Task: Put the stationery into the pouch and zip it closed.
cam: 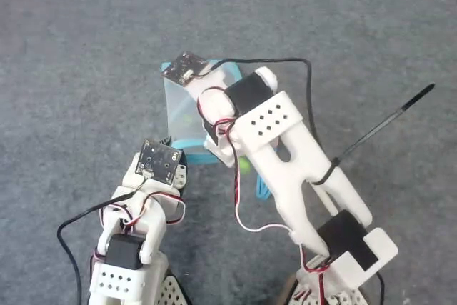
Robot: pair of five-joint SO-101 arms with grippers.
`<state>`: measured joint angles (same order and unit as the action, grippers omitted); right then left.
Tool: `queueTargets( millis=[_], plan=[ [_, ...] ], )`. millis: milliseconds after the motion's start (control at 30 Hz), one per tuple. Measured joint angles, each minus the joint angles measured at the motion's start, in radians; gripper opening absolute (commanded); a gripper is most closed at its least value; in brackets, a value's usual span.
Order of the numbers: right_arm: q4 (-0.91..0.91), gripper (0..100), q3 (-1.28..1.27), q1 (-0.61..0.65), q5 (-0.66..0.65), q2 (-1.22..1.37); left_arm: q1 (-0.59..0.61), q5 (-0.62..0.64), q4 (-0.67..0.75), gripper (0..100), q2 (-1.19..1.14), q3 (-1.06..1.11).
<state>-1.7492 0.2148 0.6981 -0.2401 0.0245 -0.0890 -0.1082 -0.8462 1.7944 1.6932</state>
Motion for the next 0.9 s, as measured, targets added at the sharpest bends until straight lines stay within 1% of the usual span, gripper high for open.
queueTargets(
  millis=[167,267,367,467,567,633,700,800,867,900],
  plan=[
    [0.0,24.6,0.012,0.0,0.0,-0.011,0.0,0.0,0.0,1,0.0,0.0],
    [0.0,24.5,0.012,-0.028,0.0,-0.091,0.0,0.0,0.0,1,0.0,0.0],
    [0.0,24.5,0.014,-0.109,0.0,-0.199,0.0,0.0,0.0,1,0.0,0.0],
    [-0.002,24.5,-0.009,-0.222,-0.017,-0.299,0.0,0.0,0.0,1,0.0,0.0],
    [-0.002,24.5,-0.12,-0.331,-0.078,-0.35,0.005,0.0,0.0,1,0.0,0.0],
    [0.0,24.5,-0.23,-0.381,-0.11,-0.353,0.037,0.0,0.0,1,0.0,0.0],
    [0.028,24.5,-0.348,-0.443,-0.121,-0.353,0.101,0.006,0.012,1,0.0,0.0],
    [0.124,24.5,-0.512,-0.525,-0.123,-0.353,0.218,0.068,0.034,1,0.0,0.0],
    [0.184,24.5,-0.594,-0.552,-0.13,-0.353,0.207,0.071,0.032,1,0.0,0.0],
    [0.207,24.5,-0.623,-0.559,-0.133,-0.353,0.172,0.051,0.012,1,0.0,0.0]
  ],
)
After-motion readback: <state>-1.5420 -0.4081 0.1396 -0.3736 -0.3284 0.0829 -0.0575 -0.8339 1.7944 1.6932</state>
